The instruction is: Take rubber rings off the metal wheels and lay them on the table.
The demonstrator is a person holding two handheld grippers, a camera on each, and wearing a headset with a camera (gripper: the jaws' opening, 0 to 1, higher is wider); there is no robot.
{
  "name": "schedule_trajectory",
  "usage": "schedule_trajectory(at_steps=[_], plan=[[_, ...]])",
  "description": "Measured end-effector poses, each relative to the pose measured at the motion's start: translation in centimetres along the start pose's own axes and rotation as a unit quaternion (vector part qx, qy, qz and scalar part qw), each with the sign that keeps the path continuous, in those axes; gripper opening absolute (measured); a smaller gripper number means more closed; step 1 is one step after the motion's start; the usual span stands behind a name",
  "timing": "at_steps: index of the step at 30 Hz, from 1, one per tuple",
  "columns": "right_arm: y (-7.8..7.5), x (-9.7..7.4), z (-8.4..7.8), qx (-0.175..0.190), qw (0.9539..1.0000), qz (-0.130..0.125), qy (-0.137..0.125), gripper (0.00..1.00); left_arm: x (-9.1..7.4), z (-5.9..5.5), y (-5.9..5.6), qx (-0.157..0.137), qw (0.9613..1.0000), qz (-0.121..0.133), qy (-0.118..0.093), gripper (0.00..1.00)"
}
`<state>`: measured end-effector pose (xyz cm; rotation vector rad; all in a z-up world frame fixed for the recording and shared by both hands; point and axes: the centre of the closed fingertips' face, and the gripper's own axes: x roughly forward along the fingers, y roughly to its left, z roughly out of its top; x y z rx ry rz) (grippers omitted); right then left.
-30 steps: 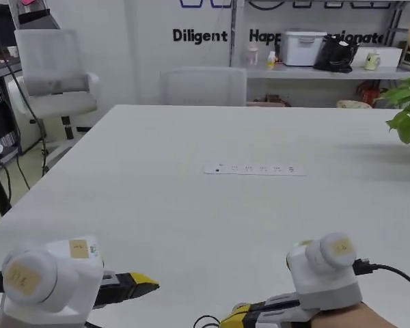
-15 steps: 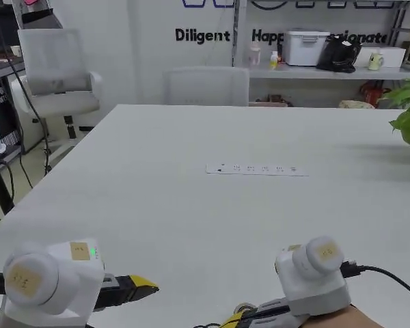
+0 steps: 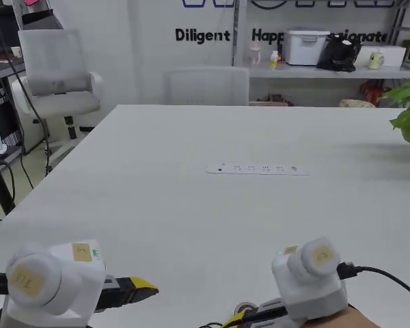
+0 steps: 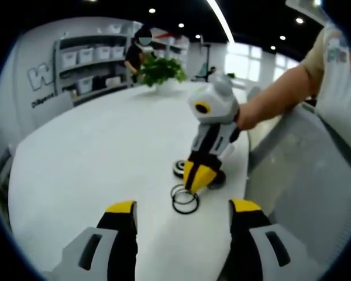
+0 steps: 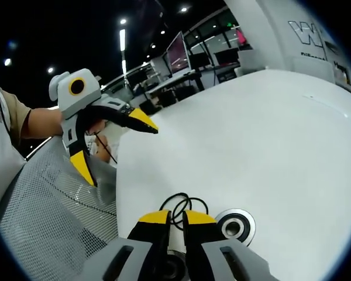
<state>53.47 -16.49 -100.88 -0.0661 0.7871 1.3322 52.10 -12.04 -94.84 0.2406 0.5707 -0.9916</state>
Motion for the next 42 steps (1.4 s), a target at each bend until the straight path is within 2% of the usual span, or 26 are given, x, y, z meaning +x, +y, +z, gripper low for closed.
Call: schedule_trajectory(at_steps=[6,17,32,42], plan=[[0.3,-0.3,0.1,-0.024,0.9997,-0.003,0.003,0.14,0.0,-0.1,0.0,0.003,1.0,-0.002,0.004,0.64],[-0.1,-1.9,1.4,-0.031,0.9992,-0.011,-0.023,0.19,0.2,0.5,0.1,0.009,0.9999,-0.007,0.007,0.64],[-3.3,-6.1,2.9,-0.011,0.9953,-0.06,-0.076,0.22,2.5,2.2,0.3,0.021,0.9996,-0.02,0.006,0.62],[-4.6,-7.4,2.1,-0.007,0.9934,-0.08,-0.081,0.23,4.5,2.7,0.3,0.023,0.9993,-0.028,0.007,0.6]])
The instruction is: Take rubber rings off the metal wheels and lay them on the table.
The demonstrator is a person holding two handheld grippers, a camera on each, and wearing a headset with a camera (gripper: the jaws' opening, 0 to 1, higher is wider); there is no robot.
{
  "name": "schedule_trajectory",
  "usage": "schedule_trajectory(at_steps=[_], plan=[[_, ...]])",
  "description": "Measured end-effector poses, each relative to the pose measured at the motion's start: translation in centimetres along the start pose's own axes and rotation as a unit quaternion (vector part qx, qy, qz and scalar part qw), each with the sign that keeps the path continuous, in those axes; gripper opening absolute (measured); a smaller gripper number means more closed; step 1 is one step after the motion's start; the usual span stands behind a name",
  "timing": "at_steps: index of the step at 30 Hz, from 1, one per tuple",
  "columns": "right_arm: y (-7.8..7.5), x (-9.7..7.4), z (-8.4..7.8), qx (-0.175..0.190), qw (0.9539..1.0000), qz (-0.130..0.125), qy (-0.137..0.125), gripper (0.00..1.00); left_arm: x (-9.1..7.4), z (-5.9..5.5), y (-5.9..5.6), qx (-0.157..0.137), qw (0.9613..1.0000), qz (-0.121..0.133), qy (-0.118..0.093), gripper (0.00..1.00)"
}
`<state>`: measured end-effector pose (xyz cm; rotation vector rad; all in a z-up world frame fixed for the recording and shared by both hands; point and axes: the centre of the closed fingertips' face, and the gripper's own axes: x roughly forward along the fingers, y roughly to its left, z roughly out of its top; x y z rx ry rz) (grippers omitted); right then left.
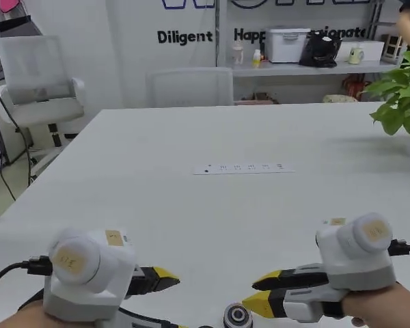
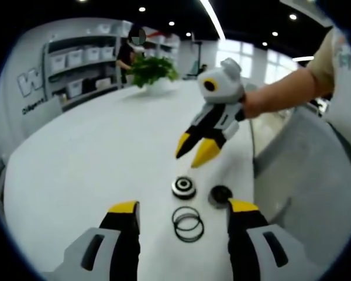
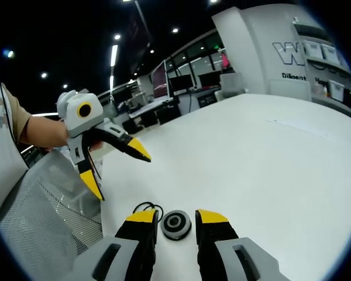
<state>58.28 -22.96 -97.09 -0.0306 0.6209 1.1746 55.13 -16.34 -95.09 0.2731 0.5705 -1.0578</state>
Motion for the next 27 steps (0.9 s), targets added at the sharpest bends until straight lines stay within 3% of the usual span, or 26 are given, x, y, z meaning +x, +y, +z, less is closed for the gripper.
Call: schedule_trajectory(at_steps=[27], plan=[[-0.6,0.8,-3.9,-0.041,0.9985,-0.006,0.036,0.21,4.5,-0.3,0.0,0.004,0.9998,-0.013,0.016,0.49]])
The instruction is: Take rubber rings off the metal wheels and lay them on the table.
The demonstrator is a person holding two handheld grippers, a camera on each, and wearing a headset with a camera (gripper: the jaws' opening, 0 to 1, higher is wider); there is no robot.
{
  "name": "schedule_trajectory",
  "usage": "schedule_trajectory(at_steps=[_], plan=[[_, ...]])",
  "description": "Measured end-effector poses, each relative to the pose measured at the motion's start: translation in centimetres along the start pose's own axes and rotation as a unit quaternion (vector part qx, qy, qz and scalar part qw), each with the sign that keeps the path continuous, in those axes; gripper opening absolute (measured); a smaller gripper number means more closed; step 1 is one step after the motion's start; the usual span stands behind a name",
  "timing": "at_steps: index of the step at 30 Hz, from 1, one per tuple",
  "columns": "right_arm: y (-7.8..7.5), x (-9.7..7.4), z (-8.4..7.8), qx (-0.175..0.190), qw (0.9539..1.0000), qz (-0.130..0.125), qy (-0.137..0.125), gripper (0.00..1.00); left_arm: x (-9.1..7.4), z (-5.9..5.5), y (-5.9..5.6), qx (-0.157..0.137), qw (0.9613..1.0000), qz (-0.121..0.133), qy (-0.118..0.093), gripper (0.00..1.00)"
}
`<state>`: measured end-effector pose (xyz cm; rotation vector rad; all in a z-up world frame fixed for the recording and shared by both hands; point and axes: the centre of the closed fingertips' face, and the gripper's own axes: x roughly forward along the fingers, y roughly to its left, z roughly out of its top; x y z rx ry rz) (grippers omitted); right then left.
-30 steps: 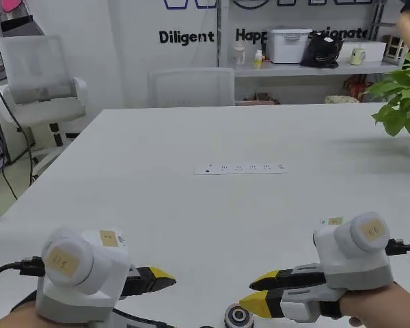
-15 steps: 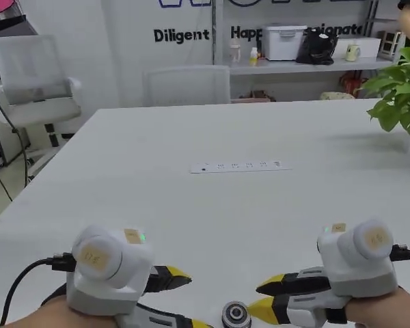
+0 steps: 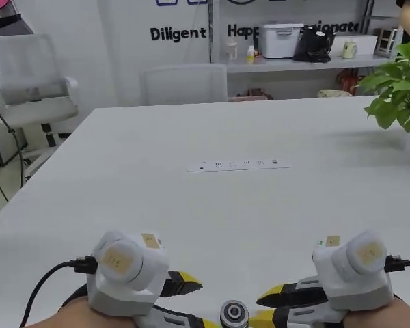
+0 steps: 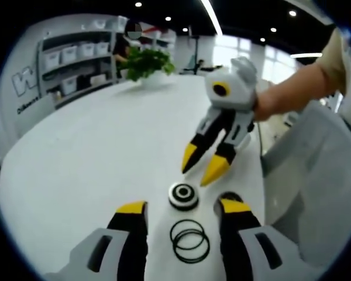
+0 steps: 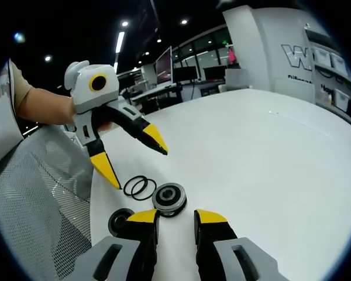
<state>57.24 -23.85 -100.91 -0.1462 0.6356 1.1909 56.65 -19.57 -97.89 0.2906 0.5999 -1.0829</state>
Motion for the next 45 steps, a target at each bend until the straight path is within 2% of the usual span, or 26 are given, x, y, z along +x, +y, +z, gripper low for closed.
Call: schedule_trajectory(at_steps=[12,15,28,33,39,45], plan=[[0.2,0.9,-0.6,-0.014,0.9999,0.004,0.007,0.16,1.8,0.3,-0.3,-0.005,1.0,-0.007,0.002,0.4],[0.3,1.1,-0.8,-0.017,0.9998,0.004,0.01,0.15,2.2,0.1,-0.4,-0.001,0.9999,-0.011,0.008,0.37],[0.4,1.3,-0.8,-0.019,0.9998,0.001,-0.002,0.07,3.5,-0.3,-0.9,0.014,0.9995,-0.015,0.023,0.24],[0.3,1.3,-0.7,-0.017,0.9998,-0.001,-0.006,0.06,3.7,-0.1,-0.5,0.008,0.9999,-0.003,0.015,0.21],[0.3,1.3,-0.7,-0.014,0.9999,-0.002,-0.008,0.04,3.7,0.0,0.1,0.019,0.9996,0.019,0.011,0.14],[0.1,1.3,-0.7,0.002,0.9999,-0.005,-0.011,0.01,3.6,-0.2,0.0,0.025,0.9992,0.031,0.009,0.14]])
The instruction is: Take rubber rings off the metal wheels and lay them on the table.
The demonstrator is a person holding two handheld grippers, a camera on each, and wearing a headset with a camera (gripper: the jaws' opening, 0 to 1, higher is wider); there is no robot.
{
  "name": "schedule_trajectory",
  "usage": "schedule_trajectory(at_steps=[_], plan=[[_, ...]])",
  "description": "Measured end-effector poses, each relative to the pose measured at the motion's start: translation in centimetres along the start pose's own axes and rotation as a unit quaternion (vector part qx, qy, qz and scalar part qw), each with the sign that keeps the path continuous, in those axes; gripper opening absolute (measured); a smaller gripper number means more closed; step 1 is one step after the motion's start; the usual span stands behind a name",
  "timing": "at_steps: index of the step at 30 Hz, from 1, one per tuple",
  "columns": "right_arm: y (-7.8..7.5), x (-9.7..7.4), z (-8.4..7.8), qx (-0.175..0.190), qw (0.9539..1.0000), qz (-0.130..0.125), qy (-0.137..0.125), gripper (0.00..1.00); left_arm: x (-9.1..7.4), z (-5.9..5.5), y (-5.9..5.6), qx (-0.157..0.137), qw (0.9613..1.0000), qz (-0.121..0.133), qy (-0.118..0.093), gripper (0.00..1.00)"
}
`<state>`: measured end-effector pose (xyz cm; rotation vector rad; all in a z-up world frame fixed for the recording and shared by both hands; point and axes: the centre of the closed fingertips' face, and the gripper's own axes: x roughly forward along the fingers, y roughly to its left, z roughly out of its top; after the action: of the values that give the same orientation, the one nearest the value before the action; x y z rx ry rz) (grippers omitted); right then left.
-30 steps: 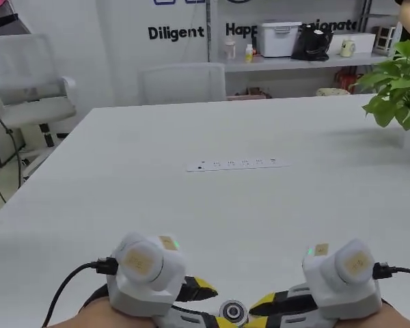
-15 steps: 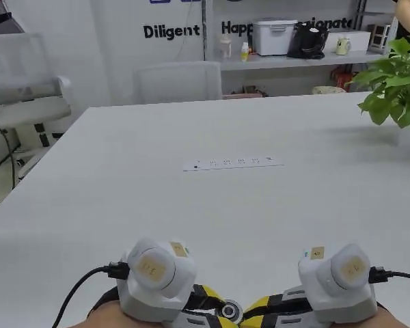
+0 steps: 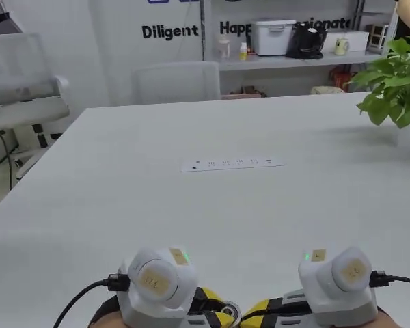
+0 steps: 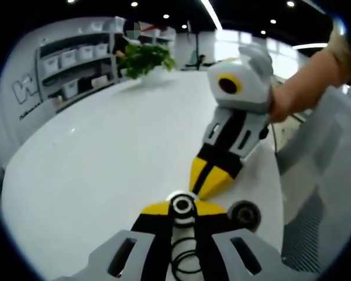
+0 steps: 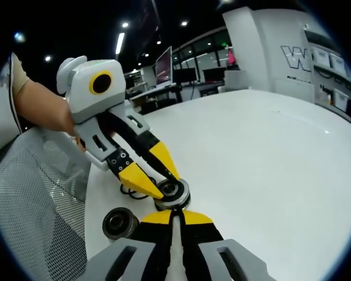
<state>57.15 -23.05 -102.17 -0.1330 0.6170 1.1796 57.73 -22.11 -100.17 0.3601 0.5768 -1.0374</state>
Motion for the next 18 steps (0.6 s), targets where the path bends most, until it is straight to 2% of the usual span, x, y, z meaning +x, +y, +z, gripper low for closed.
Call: schedule_trajectory(at_steps=[7,10,14,18], plan=[[-0.26,-0.02,-0.02,0.049,0.9988,-0.003,-0.004,0.0,0.05,-0.01,0.17,-0.007,0.9999,0.01,-0.005,0.14],[-0.28,-0.08,0.1,0.088,0.996,-0.002,-0.017,0.0,0.09,-0.06,0.21,-0.006,0.9999,0.012,-0.006,0.14],[-0.4,-0.24,0.09,0.105,0.9942,-0.002,-0.022,0.0,0.07,-0.04,0.18,-0.004,0.9999,0.014,-0.007,0.14],[-0.48,-0.37,0.12,0.134,0.9905,0.0,-0.029,0.0,0.1,-0.05,0.21,0.0,0.9998,0.016,-0.007,0.13]])
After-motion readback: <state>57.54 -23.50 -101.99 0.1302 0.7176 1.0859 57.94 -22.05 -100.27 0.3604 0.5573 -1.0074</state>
